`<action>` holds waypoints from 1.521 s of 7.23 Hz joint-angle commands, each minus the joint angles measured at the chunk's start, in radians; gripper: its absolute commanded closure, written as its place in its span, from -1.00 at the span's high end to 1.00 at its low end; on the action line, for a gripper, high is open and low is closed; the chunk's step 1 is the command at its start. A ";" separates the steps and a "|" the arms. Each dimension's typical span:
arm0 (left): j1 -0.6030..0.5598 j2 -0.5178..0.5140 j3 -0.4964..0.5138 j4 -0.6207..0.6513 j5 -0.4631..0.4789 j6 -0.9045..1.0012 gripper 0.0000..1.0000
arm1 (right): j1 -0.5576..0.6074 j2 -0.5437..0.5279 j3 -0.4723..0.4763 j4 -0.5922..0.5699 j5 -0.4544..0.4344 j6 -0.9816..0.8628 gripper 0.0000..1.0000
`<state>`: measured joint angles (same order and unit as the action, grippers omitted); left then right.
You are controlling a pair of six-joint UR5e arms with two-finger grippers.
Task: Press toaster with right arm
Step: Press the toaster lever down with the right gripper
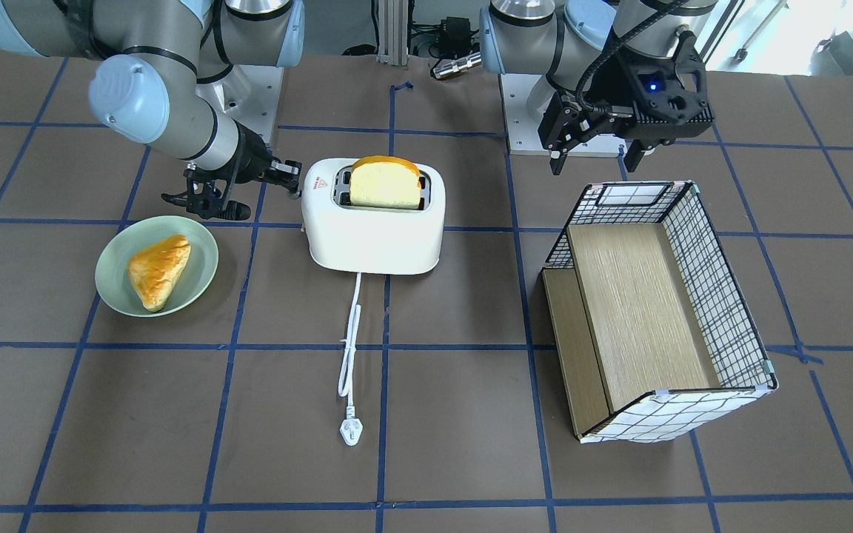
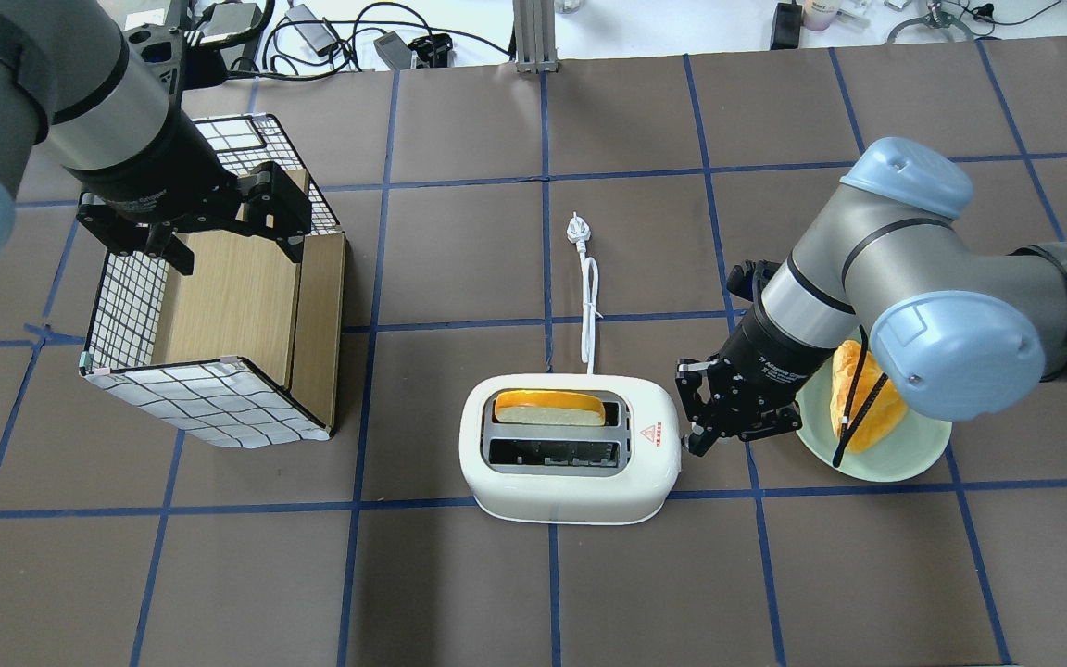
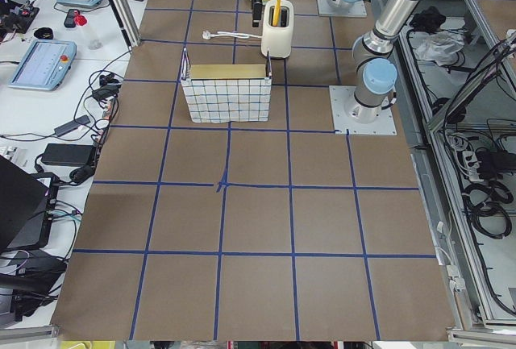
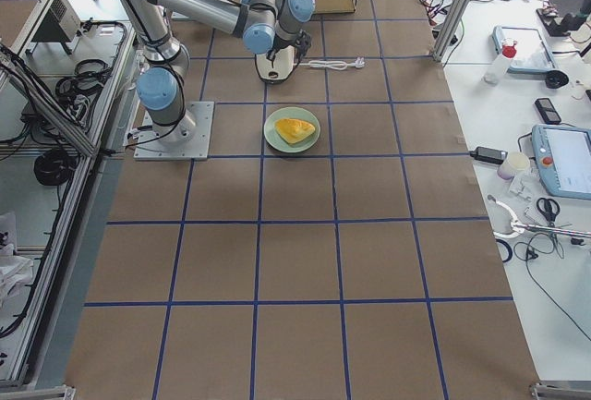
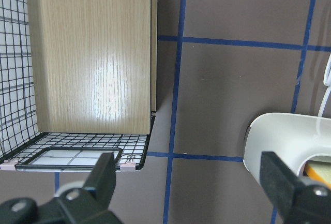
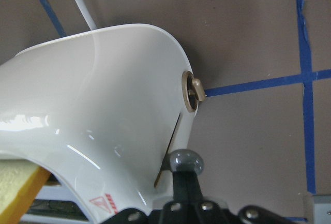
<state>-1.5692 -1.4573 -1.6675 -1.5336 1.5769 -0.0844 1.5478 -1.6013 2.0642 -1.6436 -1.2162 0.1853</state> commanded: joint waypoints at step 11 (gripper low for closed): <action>0.000 0.000 0.000 0.001 0.000 0.000 1.00 | -0.003 0.069 0.091 -0.145 -0.002 -0.026 -1.00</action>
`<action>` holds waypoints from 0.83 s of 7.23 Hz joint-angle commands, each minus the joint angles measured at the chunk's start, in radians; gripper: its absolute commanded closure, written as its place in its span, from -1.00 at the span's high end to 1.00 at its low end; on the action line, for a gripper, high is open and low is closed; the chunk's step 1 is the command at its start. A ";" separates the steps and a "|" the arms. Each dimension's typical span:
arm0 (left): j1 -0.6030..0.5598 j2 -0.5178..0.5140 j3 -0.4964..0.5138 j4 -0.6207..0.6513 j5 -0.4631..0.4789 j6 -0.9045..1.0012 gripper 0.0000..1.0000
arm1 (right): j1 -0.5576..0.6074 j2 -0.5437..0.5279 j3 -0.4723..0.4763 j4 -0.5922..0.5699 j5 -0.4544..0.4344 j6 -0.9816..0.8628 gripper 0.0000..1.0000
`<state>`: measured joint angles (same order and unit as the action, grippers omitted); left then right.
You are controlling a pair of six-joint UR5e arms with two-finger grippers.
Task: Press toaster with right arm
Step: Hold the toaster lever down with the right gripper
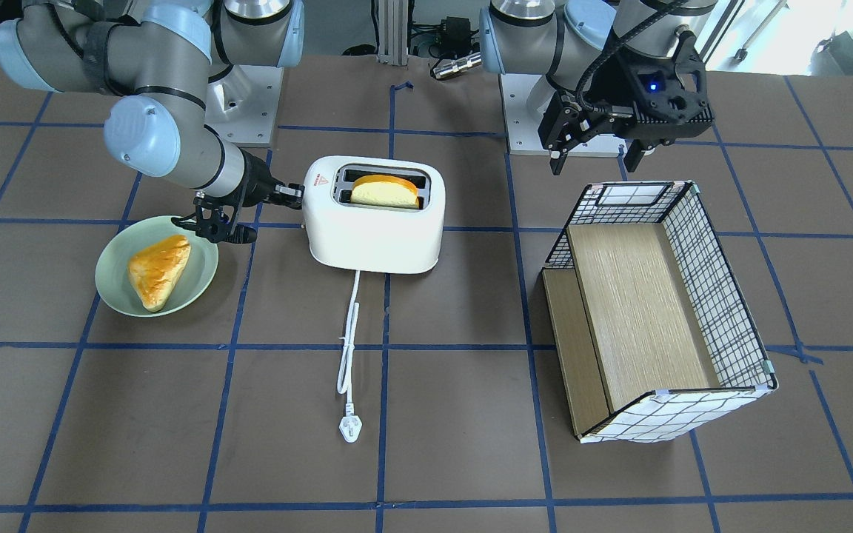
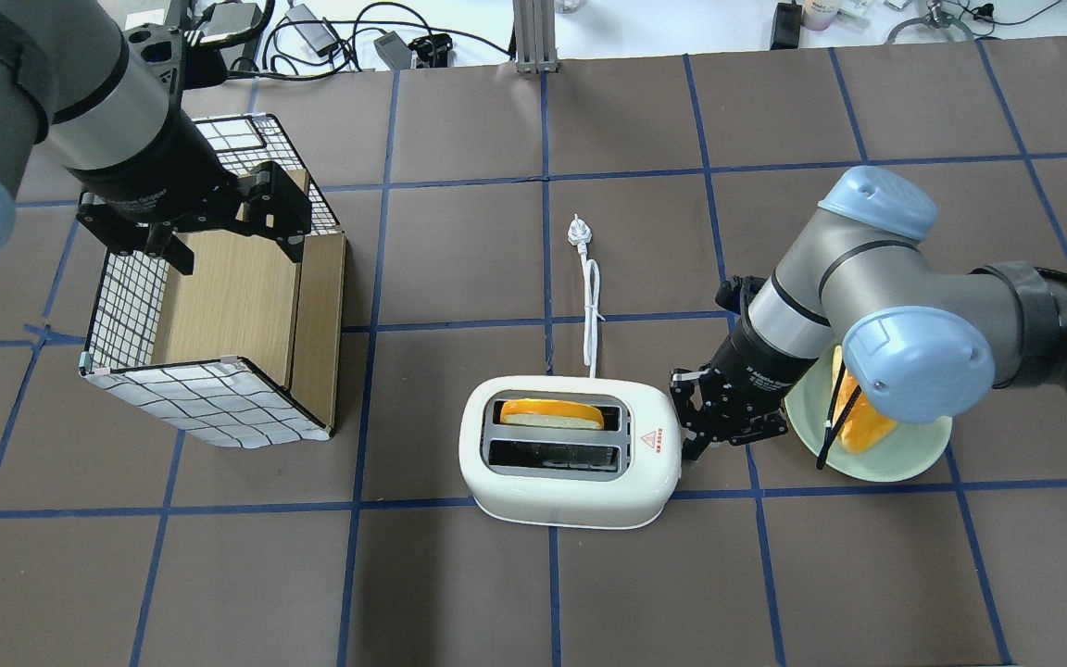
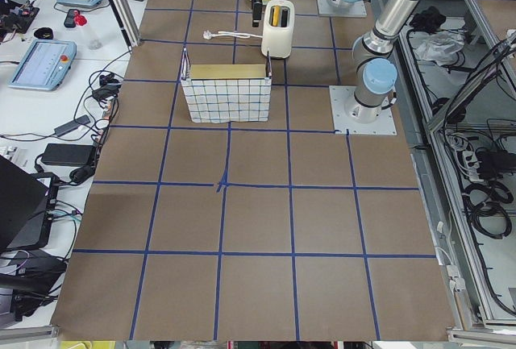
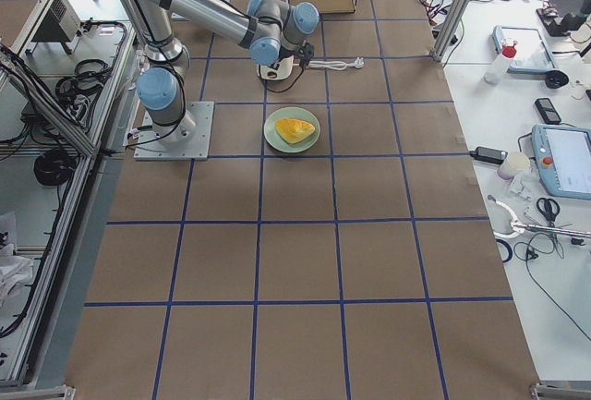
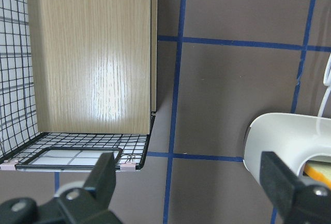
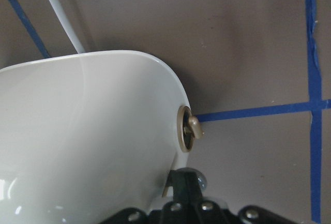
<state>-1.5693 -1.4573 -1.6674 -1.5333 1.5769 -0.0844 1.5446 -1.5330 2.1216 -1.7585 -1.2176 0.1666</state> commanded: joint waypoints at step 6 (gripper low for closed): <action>0.000 0.000 0.000 -0.001 0.000 0.000 1.00 | 0.000 -0.004 0.023 -0.029 -0.008 0.022 -1.00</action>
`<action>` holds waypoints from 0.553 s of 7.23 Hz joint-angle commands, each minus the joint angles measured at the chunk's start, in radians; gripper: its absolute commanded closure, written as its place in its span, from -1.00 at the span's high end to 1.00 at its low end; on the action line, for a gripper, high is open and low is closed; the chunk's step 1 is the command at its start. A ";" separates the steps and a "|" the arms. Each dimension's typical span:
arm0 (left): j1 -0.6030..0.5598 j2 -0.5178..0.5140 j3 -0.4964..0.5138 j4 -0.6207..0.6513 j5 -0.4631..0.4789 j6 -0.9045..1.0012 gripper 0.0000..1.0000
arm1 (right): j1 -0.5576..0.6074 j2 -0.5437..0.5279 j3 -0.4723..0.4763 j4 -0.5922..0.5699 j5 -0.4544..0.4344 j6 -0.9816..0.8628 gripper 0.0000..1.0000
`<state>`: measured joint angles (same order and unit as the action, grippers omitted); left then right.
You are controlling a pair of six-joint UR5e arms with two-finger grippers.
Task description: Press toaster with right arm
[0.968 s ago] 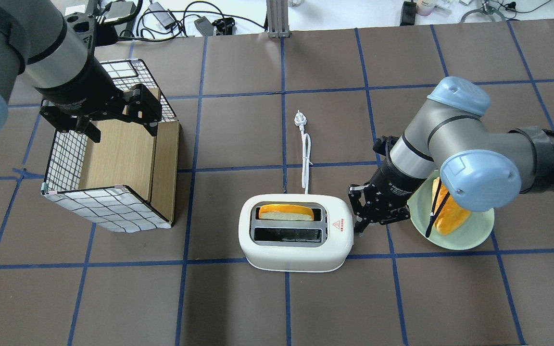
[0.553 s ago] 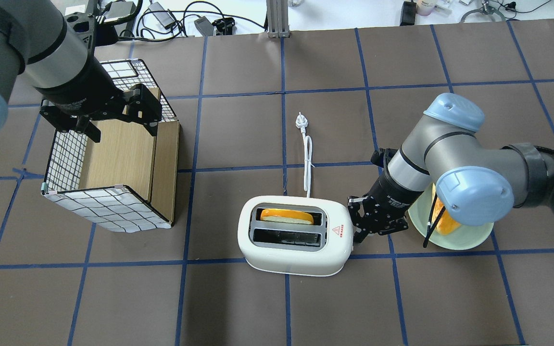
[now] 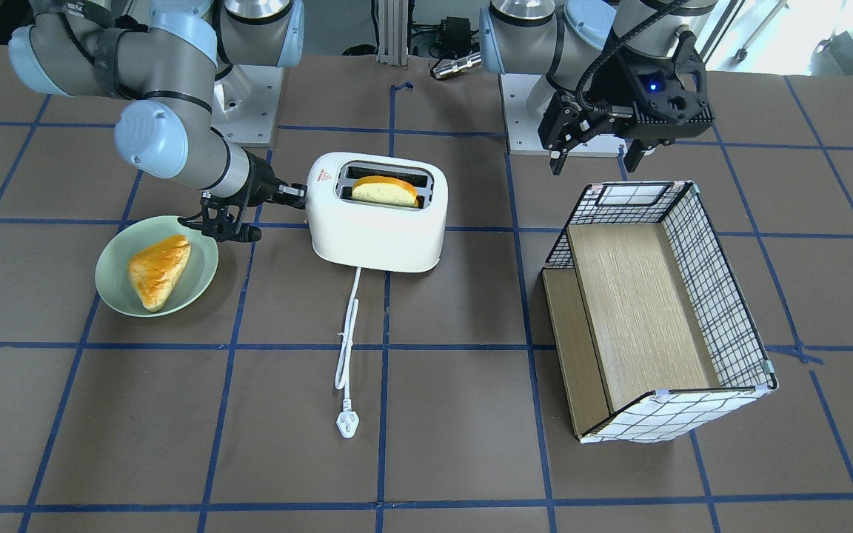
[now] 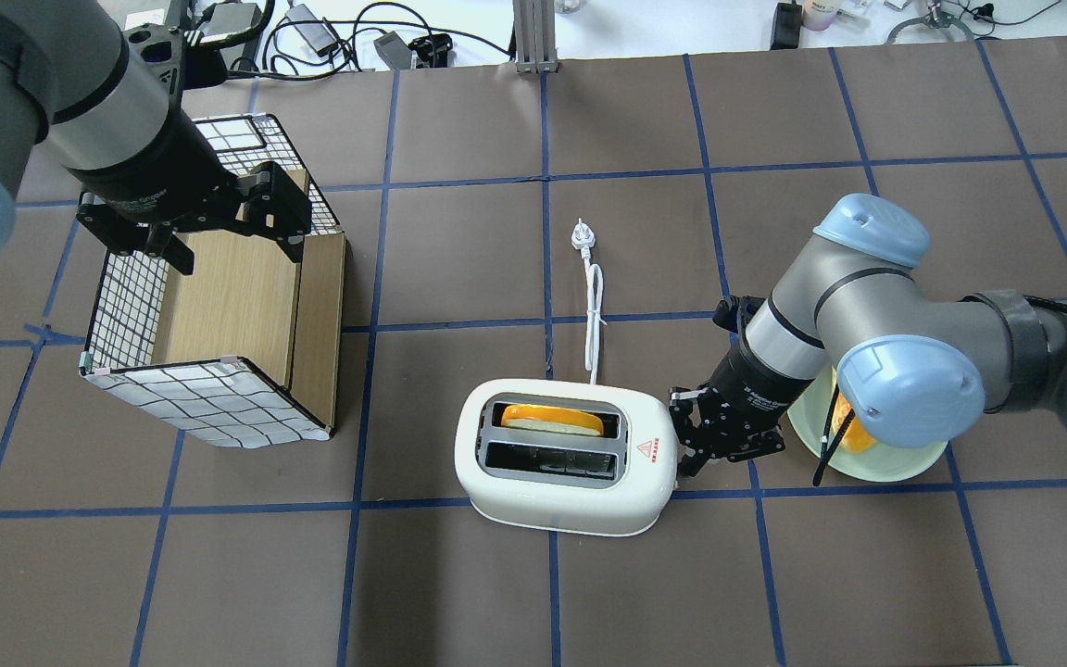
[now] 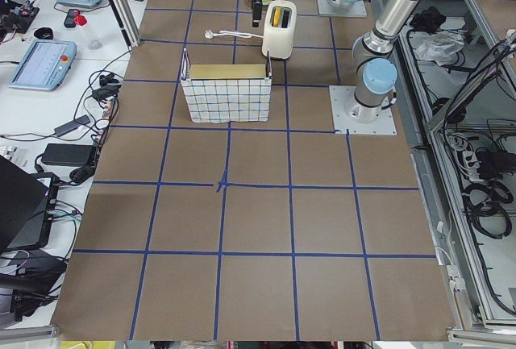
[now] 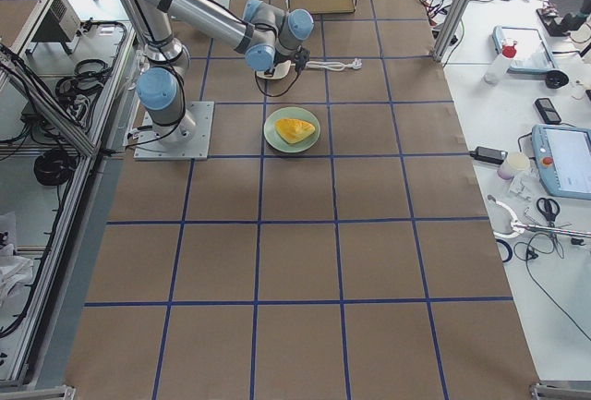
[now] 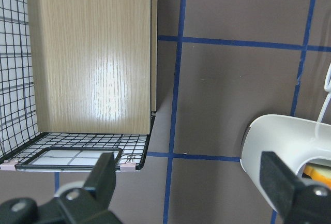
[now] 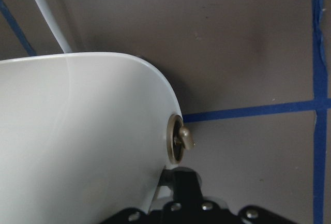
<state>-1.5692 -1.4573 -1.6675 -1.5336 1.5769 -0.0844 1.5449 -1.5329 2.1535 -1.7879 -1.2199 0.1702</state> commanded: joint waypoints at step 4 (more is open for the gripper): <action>0.000 0.000 0.000 0.000 0.000 0.000 1.00 | 0.001 -0.035 -0.251 0.217 -0.049 0.097 -1.00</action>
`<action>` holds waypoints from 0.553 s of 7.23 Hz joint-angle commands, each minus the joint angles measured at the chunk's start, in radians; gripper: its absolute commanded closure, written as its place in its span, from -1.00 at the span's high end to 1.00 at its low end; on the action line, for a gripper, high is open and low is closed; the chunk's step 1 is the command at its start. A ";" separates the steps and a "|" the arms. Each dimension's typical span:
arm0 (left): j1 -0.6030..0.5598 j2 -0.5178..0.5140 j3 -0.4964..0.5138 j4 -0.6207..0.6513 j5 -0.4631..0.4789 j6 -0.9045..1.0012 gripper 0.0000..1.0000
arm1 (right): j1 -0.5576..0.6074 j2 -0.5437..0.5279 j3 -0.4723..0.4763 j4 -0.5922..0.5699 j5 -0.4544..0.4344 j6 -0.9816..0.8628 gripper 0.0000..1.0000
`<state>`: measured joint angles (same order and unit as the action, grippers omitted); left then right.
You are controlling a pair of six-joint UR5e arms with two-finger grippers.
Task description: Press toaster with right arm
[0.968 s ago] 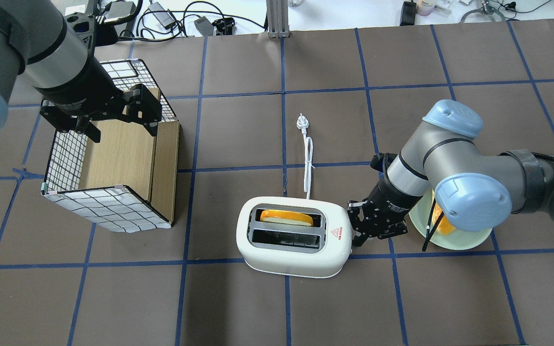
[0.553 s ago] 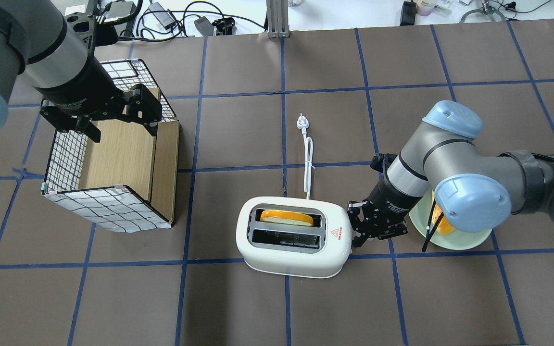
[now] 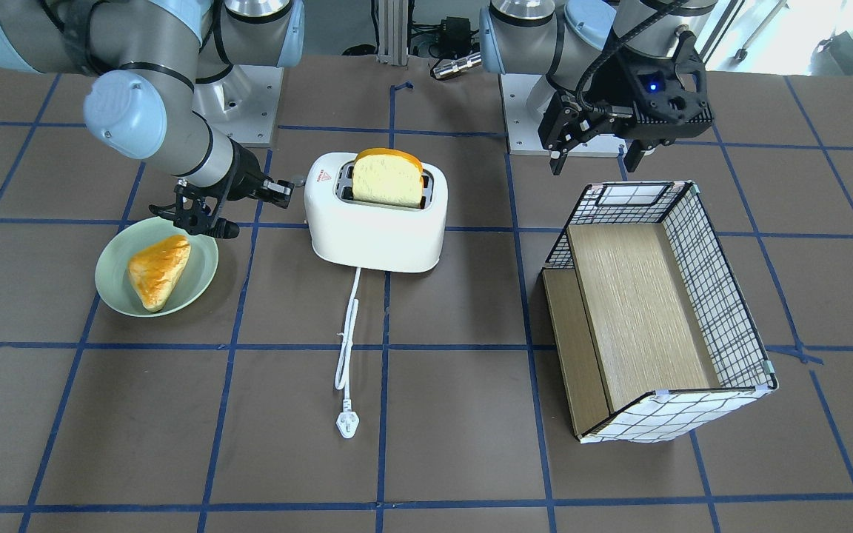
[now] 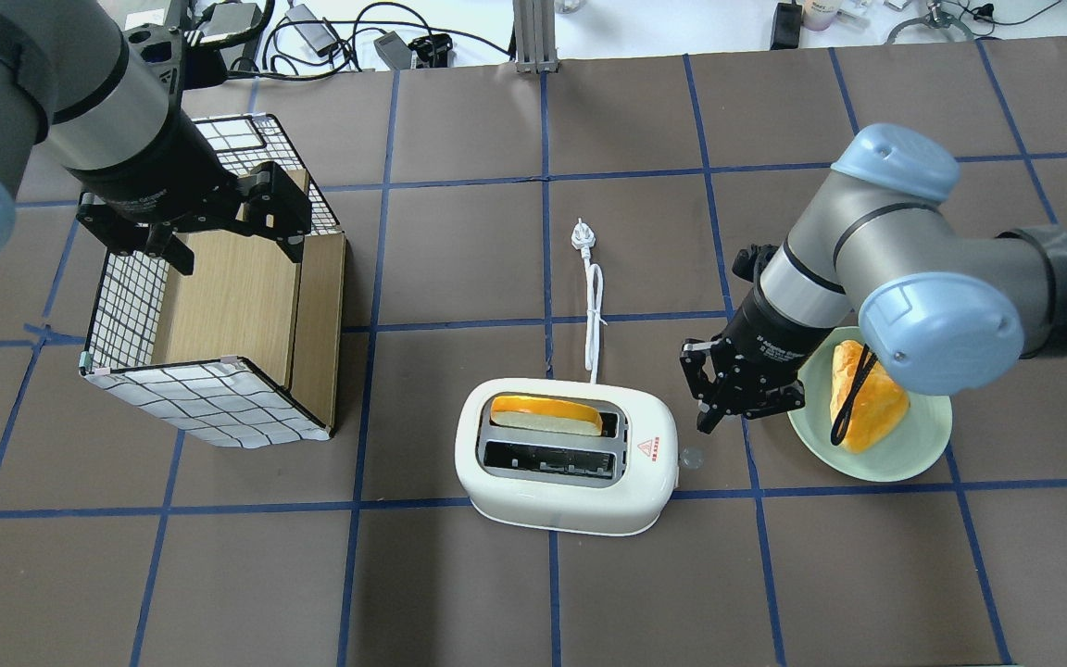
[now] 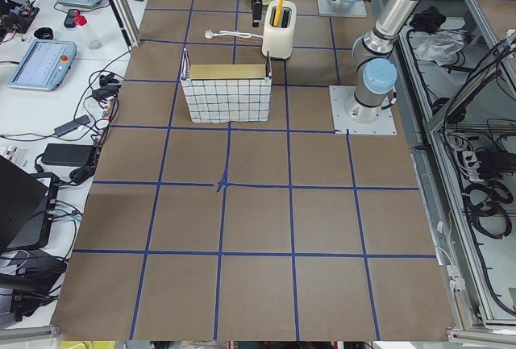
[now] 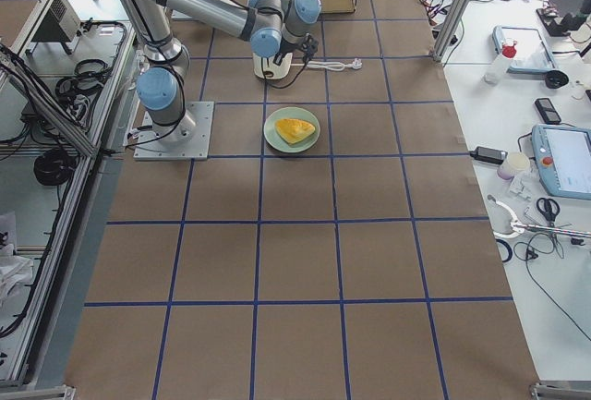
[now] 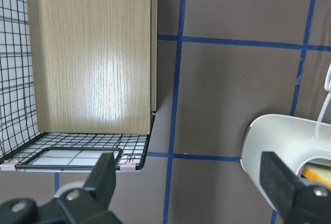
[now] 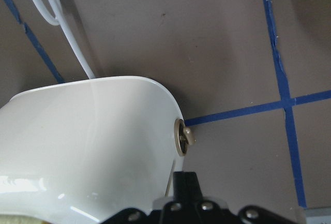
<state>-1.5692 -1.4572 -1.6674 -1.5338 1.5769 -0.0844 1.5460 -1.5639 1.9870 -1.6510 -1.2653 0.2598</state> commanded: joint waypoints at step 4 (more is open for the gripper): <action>0.000 0.000 0.000 0.000 0.000 0.000 1.00 | 0.000 -0.044 -0.318 0.113 -0.143 -0.029 0.39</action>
<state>-1.5692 -1.4573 -1.6675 -1.5340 1.5769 -0.0843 1.5463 -1.5979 1.7422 -1.5285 -1.3598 0.2580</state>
